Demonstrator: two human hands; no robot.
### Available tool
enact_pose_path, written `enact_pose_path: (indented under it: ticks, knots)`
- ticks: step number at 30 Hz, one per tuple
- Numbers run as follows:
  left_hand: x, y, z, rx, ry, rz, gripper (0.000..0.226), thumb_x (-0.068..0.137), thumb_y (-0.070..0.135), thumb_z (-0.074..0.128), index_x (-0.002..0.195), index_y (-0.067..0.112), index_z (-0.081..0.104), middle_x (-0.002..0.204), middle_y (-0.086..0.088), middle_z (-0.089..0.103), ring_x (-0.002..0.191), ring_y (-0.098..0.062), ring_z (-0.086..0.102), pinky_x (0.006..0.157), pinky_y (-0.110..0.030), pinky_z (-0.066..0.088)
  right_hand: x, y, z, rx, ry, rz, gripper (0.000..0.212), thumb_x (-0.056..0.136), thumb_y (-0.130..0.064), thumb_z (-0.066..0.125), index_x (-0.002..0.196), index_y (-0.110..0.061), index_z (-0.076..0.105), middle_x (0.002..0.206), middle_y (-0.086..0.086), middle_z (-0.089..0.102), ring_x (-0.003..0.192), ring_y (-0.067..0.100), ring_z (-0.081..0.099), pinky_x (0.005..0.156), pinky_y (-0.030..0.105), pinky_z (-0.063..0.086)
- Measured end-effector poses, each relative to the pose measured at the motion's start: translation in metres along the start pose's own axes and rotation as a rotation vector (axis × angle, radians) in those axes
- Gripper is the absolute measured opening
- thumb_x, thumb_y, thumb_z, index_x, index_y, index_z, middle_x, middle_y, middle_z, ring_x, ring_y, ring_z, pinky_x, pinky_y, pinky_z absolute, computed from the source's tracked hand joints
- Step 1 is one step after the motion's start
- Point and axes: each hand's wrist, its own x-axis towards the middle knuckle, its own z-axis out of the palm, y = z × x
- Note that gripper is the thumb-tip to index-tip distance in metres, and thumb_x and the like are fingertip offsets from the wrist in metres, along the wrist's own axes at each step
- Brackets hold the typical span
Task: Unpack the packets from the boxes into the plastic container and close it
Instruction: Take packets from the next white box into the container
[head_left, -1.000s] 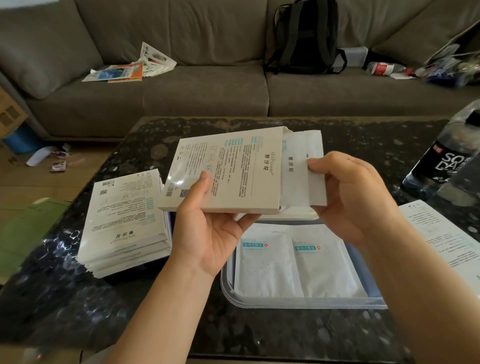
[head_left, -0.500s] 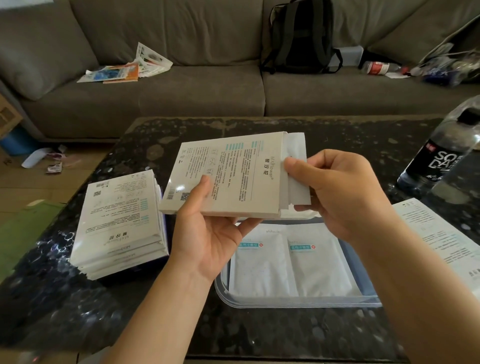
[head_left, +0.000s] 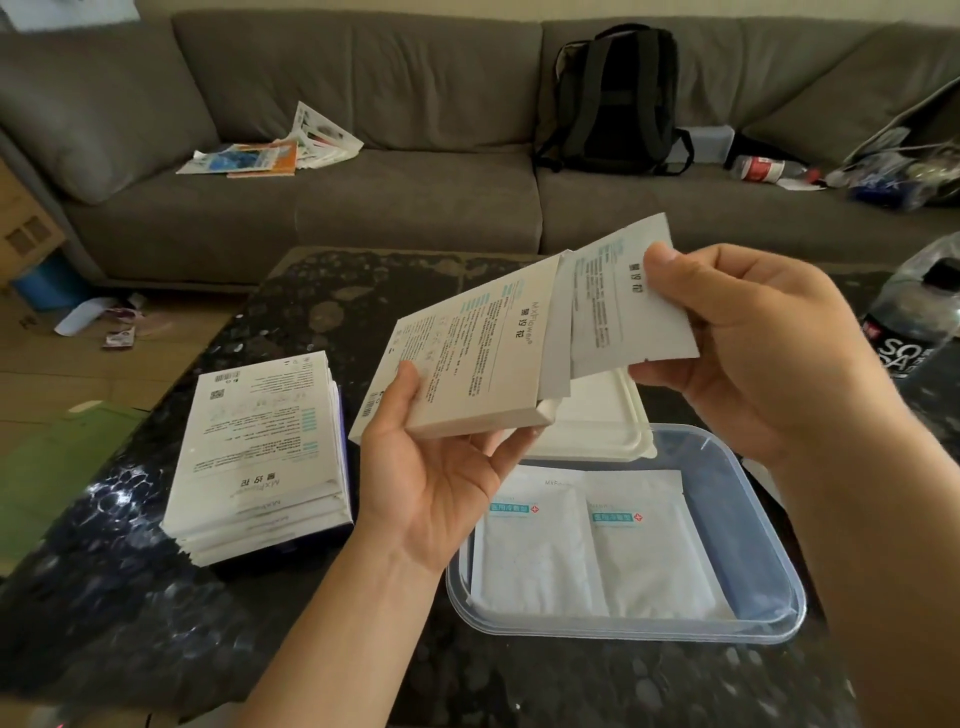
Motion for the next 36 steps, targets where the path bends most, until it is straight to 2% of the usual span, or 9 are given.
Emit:
enact_pose_path:
  ticks: [3,6,9,14,16,18,22,28,36]
  knots:
    - [0.000,0.005,-0.002,-0.007,-0.003,0.007,0.044,0.103,0.045,0.049,0.134,0.017,0.063,0.125,-0.015,0.073,0.109,-0.033,0.074,0.079,-0.056,0.064,-0.001,-0.007,-0.004,0.032,0.013,-0.022,0.030,0.097,-0.023,0.061,0.077,-0.003,0.052,0.090,0.012,0.077,0.083,0.029,0.077,0.053,0.028,0.061]
    - [0.000,0.008,-0.003,-0.007,0.001,0.017,0.046,0.104,0.045,0.048,0.137,0.017,0.062,0.124,-0.014,0.074,0.107,-0.032,0.074,0.079,-0.055,0.064,-0.002,-0.012,-0.012,0.063,0.051,-0.017,0.024,0.099,-0.024,0.059,0.093,0.000,0.056,0.091,0.008,0.078,0.087,0.025,0.077,0.062,0.029,0.062]
    - [0.001,0.009,-0.004,-0.011,0.010,0.024,0.048,0.104,0.044,0.049,0.141,0.016,0.060,0.126,-0.015,0.073,0.109,-0.032,0.074,0.078,-0.055,0.064,-0.004,-0.018,-0.018,0.150,0.087,-0.033,0.018,0.099,-0.021,0.058,0.092,-0.006,0.060,0.089,0.008,0.078,0.088,0.023,0.077,0.066,0.030,0.061]
    - [0.001,0.007,-0.005,0.038,-0.006,0.026,0.048,0.104,0.044,0.050,0.145,0.020,0.056,0.131,-0.016,0.070,0.119,-0.034,0.070,0.078,-0.054,0.064,-0.010,-0.021,-0.034,0.233,0.084,-0.027,0.014,0.099,-0.024,0.056,0.106,-0.012,0.060,0.089,0.007,0.077,0.090,0.024,0.076,0.066,0.029,0.061]
    - [0.000,0.006,-0.005,0.061,-0.009,0.037,0.049,0.103,0.043,0.051,0.147,0.021,0.054,0.131,-0.016,0.070,0.118,-0.034,0.070,0.076,-0.053,0.064,-0.014,-0.023,-0.041,0.231,0.073,-0.037,0.014,0.101,-0.024,0.052,0.099,-0.011,0.059,0.078,0.005,0.075,0.081,0.021,0.076,0.058,0.024,0.058]
    - [0.000,0.005,-0.005,0.084,-0.009,0.061,0.051,0.101,0.042,0.054,0.148,0.022,0.053,0.130,-0.016,0.069,0.117,-0.034,0.071,0.075,-0.053,0.063,-0.019,-0.022,-0.048,0.231,0.097,-0.039,0.017,0.100,-0.024,0.049,0.089,-0.013,0.057,0.063,0.001,0.066,0.059,0.014,0.067,0.049,0.020,0.053]
    - [-0.001,0.002,-0.004,0.136,-0.001,0.102,0.047,0.102,0.040,0.054,0.146,0.022,0.054,0.125,-0.014,0.072,0.113,-0.033,0.073,0.074,-0.051,0.063,-0.023,-0.011,-0.056,0.036,0.197,-0.027,0.032,0.098,-0.019,0.053,0.070,-0.006,0.055,0.050,0.005,0.059,0.038,0.018,0.054,0.040,0.025,0.048]
    - [-0.003,-0.003,-0.002,0.208,0.017,0.126,0.045,0.102,0.040,0.053,0.144,0.022,0.054,0.119,-0.013,0.074,0.109,-0.031,0.075,0.074,-0.050,0.063,-0.027,0.036,-0.059,-0.311,0.228,0.040,0.032,0.098,-0.013,0.060,0.071,0.002,0.067,0.058,0.017,0.068,0.046,0.030,0.065,0.045,0.033,0.055]
    - [-0.001,-0.007,-0.005,0.234,0.027,0.119,0.051,0.100,0.040,0.057,0.147,0.022,0.051,0.127,-0.015,0.070,0.118,-0.033,0.071,0.084,-0.054,0.061,-0.032,0.065,-0.060,-0.390,0.218,0.178,0.030,0.093,-0.009,0.057,0.067,0.005,0.065,0.061,0.016,0.071,0.046,0.028,0.065,0.046,0.031,0.054]
